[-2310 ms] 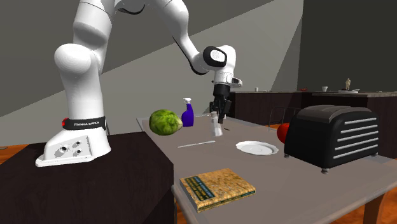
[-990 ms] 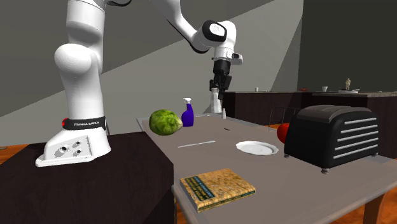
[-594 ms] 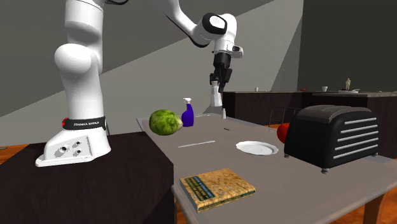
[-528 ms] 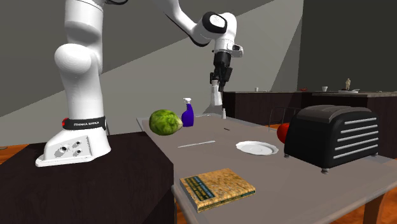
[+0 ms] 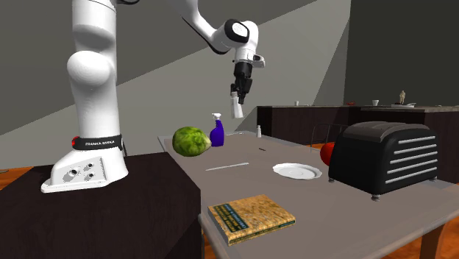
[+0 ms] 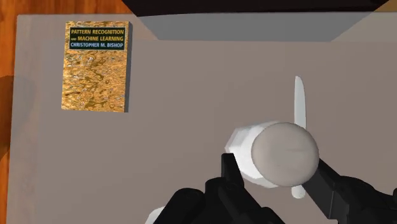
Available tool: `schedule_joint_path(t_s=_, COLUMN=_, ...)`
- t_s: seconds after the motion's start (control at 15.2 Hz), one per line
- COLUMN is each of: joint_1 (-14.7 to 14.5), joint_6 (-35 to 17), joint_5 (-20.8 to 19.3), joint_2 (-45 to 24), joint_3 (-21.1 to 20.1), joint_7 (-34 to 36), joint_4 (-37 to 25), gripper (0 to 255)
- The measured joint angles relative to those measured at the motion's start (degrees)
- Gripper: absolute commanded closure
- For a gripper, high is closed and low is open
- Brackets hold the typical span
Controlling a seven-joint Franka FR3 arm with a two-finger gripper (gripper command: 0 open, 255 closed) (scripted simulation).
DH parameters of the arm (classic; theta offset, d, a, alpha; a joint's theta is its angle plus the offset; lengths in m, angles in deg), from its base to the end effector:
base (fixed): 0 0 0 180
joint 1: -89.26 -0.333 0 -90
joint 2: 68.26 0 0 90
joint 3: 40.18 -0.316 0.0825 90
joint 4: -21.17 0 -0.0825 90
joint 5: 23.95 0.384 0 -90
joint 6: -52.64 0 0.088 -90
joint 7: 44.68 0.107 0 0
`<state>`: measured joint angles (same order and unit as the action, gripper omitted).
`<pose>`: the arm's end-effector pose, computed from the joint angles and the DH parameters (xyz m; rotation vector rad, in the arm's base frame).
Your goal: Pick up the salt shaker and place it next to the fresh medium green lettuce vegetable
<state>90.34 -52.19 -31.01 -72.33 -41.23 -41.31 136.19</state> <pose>0.5396 -0.0103 0.4029 2.9987 -0.0191 -0.3698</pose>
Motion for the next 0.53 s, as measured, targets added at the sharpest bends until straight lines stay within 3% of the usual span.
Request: schedule_joint_path(t_s=0.53, joint_1=-5.58, joint_6=0.73, joint_5=2.46, joint_2=0.14, joint_3=-5.16, joint_7=9.84, joint_4=0.35, gripper=255)
